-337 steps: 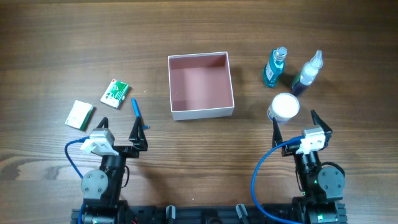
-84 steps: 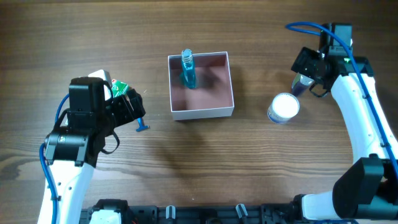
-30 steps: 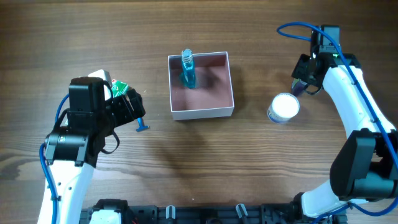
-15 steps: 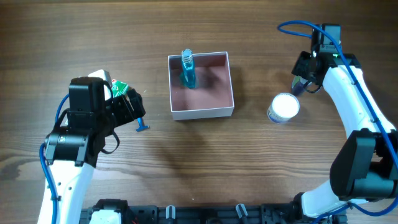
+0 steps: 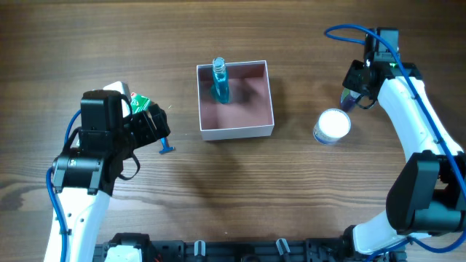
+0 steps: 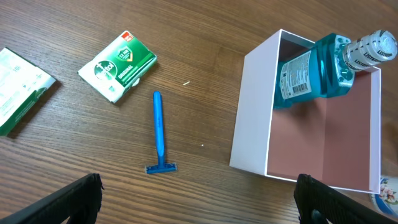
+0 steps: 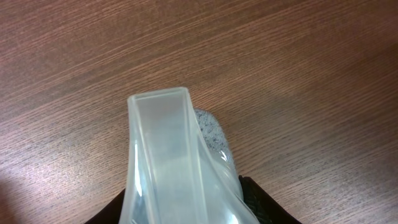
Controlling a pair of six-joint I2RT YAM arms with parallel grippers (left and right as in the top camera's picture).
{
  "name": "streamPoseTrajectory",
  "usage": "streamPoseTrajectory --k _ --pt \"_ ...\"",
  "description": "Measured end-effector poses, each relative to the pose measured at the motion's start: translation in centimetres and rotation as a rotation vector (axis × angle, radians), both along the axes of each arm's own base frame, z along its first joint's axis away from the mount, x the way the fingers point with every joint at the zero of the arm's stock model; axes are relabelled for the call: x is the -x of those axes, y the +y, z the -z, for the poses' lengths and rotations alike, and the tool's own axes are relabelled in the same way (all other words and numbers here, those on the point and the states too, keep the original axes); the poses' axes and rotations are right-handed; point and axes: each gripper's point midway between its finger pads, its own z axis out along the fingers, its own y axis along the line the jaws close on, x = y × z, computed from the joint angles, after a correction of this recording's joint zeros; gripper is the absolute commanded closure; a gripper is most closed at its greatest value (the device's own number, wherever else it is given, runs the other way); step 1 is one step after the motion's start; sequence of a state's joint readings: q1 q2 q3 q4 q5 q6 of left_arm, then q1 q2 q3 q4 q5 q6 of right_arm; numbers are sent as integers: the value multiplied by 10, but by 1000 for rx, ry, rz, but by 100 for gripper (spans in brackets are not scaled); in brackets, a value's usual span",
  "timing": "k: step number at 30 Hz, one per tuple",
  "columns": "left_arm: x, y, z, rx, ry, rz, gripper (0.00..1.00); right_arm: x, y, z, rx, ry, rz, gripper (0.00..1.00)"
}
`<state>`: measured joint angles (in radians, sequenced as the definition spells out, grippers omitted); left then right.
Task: Pack container
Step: 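Grasp the clear foam-pump bottle with the right gripper and lift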
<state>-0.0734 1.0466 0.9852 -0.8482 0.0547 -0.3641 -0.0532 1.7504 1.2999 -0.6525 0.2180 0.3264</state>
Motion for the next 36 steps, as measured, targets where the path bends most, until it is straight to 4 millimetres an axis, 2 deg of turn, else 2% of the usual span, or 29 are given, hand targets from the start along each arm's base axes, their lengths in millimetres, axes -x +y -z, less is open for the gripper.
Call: streamPoseTrajectory --k 5,7,8,11,12,19,23,26,31,36 --pt "0 0 0 0 0 0 0 0 0 0 4 2 -8 69" --pt "0 0 0 0 0 0 0 0 0 0 6 3 -13 79" --pt "0 0 0 0 0 0 0 0 0 0 7 3 -14 80" --pt "0 0 0 0 0 0 0 -1 0 0 8 1 -16 94" --pt "0 0 0 0 0 0 0 -1 0 0 8 1 -16 96" --pt "0 0 0 0 0 0 0 -1 0 -1 19 6 -39 96" --pt "0 0 0 0 0 0 0 8 0 -6 34 32 -73 96" --pt "0 0 0 0 1 0 0 13 1 -24 48 8 -94 96" --pt "0 0 0 0 0 0 0 23 7 -82 90 -117 -152 96" --pt "0 0 0 0 0 0 0 39 38 -133 126 -228 -273 96"
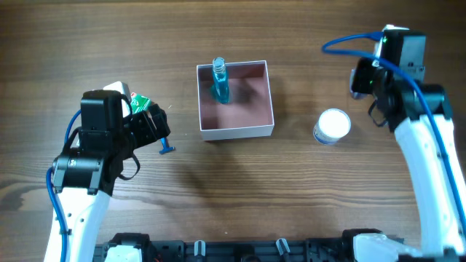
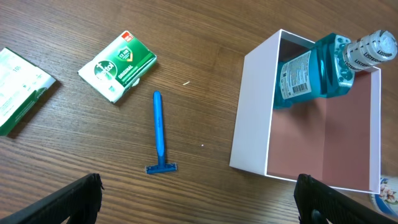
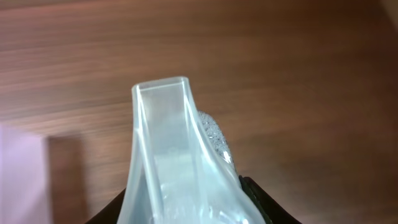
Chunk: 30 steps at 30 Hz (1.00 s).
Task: Pack container
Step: 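Grasp the clear foam-pump bottle with the right gripper and lift, then carry the pump bottle into the box beside the mouthwash, release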
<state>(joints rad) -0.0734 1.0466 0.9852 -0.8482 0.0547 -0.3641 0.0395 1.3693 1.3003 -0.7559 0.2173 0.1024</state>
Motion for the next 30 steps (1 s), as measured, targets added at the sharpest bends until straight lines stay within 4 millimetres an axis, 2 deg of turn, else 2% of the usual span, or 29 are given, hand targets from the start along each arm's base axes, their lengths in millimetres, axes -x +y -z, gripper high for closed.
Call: streamPoseTrajectory --k 4,8,12,16,20,24,30 --pt "0 0 0 0 0 0 0 12 45 -18 -16 -42 -118 96" --pt "0 0 0 0 1 0 0 24 100 -16 -72 -27 -230 96" --pt "0 0 0 0 0 0 0 35 146 -23 -145 -37 -302 96" --pt "0 0 0 0 1 0 0 35 173 -45 -224 -73 -324 96" --pt "0 0 0 0 1 0 0 18 193 -57 -272 -95 -322 96" --pt "0 0 0 0 1 0 0 -11 214 -33 -286 -63 -317 96" --pt "0 0 0 0 1 0 0 -40 235 41 -254 64 -303 96"
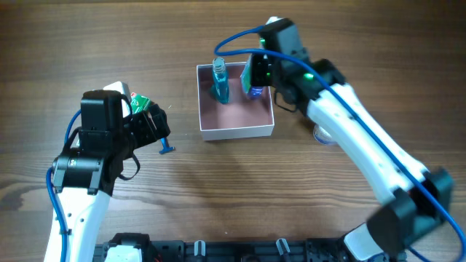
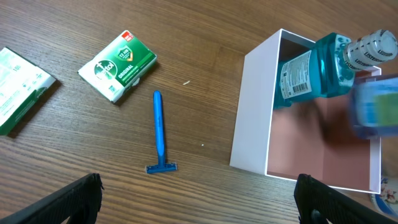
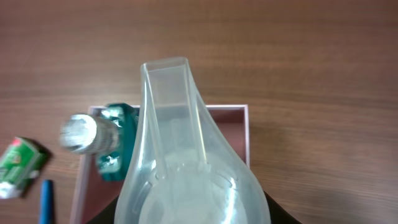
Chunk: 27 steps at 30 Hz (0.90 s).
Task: Pack container
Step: 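Carry the pump bottle into the box beside the mouthwash, release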
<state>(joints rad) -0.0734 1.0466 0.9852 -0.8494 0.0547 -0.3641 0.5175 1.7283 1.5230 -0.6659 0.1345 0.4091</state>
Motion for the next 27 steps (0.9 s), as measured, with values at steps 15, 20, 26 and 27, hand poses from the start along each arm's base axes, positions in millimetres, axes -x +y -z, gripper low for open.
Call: streamPoseTrajectory --k 15,20,26,27 --pt "1 0 1 0 4 0 0 -25 23 44 -5 7 -1 96" --pt "1 0 1 0 4 0 0 -27 24 67 20 47 0 96" --pt "1 0 1 0 4 0 0 -27 24 83 39 75 -3 59" --pt "1 0 1 0 3 0 0 -27 24 83 39 75 -3 50"
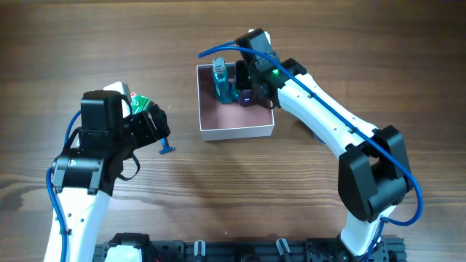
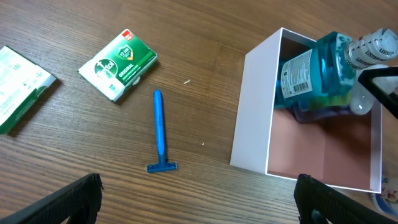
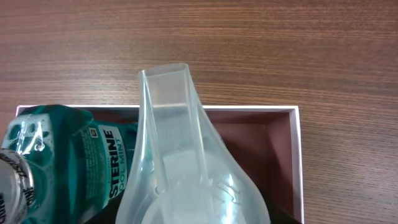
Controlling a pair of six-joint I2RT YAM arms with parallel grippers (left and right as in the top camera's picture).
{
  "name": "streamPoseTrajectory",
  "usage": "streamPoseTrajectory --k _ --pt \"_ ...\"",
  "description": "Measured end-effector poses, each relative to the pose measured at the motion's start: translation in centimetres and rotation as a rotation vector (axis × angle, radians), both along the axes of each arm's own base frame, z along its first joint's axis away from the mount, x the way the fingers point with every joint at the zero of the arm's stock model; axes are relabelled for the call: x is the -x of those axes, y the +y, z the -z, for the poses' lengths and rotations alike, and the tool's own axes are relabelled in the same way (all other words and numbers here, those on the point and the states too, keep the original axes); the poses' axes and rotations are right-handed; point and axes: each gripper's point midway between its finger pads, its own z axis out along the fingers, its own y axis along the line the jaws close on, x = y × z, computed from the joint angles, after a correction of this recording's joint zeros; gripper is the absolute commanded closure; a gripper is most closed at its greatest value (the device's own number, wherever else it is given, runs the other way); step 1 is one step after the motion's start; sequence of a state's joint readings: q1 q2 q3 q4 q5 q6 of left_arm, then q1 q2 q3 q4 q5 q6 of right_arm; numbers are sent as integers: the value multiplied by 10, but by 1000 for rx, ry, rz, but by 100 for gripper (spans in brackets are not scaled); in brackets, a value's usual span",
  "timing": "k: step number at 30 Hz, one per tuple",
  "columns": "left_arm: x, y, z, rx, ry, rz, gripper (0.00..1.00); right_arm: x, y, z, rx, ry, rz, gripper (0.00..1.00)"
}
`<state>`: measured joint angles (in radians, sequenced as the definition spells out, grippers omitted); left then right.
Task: Pack container
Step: 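Carry the pump bottle into the box beside the mouthwash, release, then move the right gripper to the white cotton-bud tub and grasp it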
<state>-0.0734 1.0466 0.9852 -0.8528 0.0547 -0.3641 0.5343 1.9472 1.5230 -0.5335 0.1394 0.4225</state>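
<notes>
The white box with a pink floor stands at the table's middle. A teal mouthwash bottle stands in its back left corner. My right gripper reaches down into the box beside the bottle, shut on a translucent plastic item whose purple lower part sits low by the bottle. Its fingers are hidden under the item. My left gripper is open over bare table, left of the box. A blue razor and a green pack lie ahead of it.
A second green and white pack lies at the far left. A white jar peeks out right of the box, mostly under the right arm in the overhead view. The right arm stretches across the table's right half.
My right gripper was holding the item above the box's back right part. Now it is lower and further left, inside the box against the mouthwash bottle. The left arm is unchanged.
My right gripper held the translucent item at the table's far right, behind the white jar. Then it was still at the right, turned toward the box. Then it was over the box, and now the item is down inside beside the bottle. The left gripper stayed open throughout.
</notes>
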Motion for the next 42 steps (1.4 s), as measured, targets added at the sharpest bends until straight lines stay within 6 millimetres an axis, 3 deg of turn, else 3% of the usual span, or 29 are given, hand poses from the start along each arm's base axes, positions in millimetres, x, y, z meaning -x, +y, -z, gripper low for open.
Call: streamPoseTrajectory --k 3,6,18,27,34,36,39,42 --pt "0 0 0 0 1 0 0 -1 0 -1 -1 -4 -2 47" --pt "0 0 0 0 0 0 0 -2 1 -3 -1 -14 -9 37" --pt "0 0 0 0 0 0 0 1 0 0 28 -3 -41 28" --pt "0 0 0 0 0 0 0 19 -6 2 68 61 -90 24" --pt "0 0 0 0 1 0 0 40 -14 -35 75 50 -139 20" --pt "0 0 0 0 0 0 0 48 -20 -51 68 40 -132 15" --pt "0 0 0 0 0 0 1 65 -43 -74 60 55 -32 3" --pt "0 0 0 0 1 0 0 79 -84 -102 34 54 125 0"
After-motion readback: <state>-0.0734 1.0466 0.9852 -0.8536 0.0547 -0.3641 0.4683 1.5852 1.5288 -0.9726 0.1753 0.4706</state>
